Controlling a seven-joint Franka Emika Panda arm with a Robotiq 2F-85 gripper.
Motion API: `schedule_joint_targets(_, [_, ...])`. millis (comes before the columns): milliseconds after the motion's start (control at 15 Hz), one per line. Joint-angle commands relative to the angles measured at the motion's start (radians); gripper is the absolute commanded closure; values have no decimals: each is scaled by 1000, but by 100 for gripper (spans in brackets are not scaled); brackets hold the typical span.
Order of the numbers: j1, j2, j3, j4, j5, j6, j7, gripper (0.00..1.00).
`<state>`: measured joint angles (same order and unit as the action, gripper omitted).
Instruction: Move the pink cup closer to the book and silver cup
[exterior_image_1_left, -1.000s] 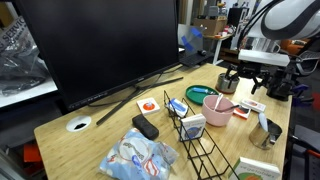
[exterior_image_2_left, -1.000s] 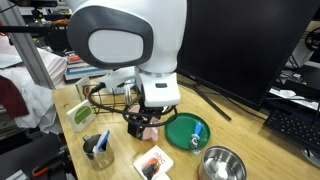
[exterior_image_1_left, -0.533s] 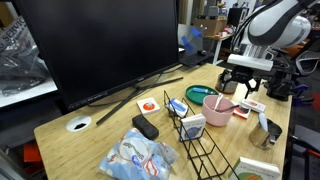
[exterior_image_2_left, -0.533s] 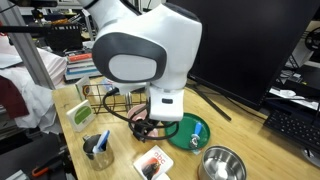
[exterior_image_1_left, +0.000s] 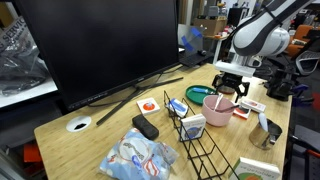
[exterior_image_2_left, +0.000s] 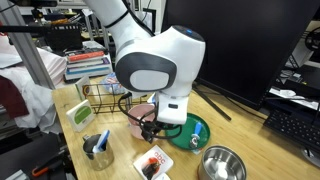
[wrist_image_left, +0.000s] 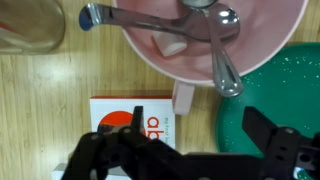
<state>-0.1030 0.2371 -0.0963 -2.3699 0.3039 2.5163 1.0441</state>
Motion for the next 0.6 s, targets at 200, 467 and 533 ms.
schedule_joint_targets(200, [27,2,-8,-7,26,-3,84,0])
schedule_joint_targets(467, [38,3,-3,-19,33,11,118,0])
schedule_joint_targets(533, [39,5,-3,-19,32,12,125,0])
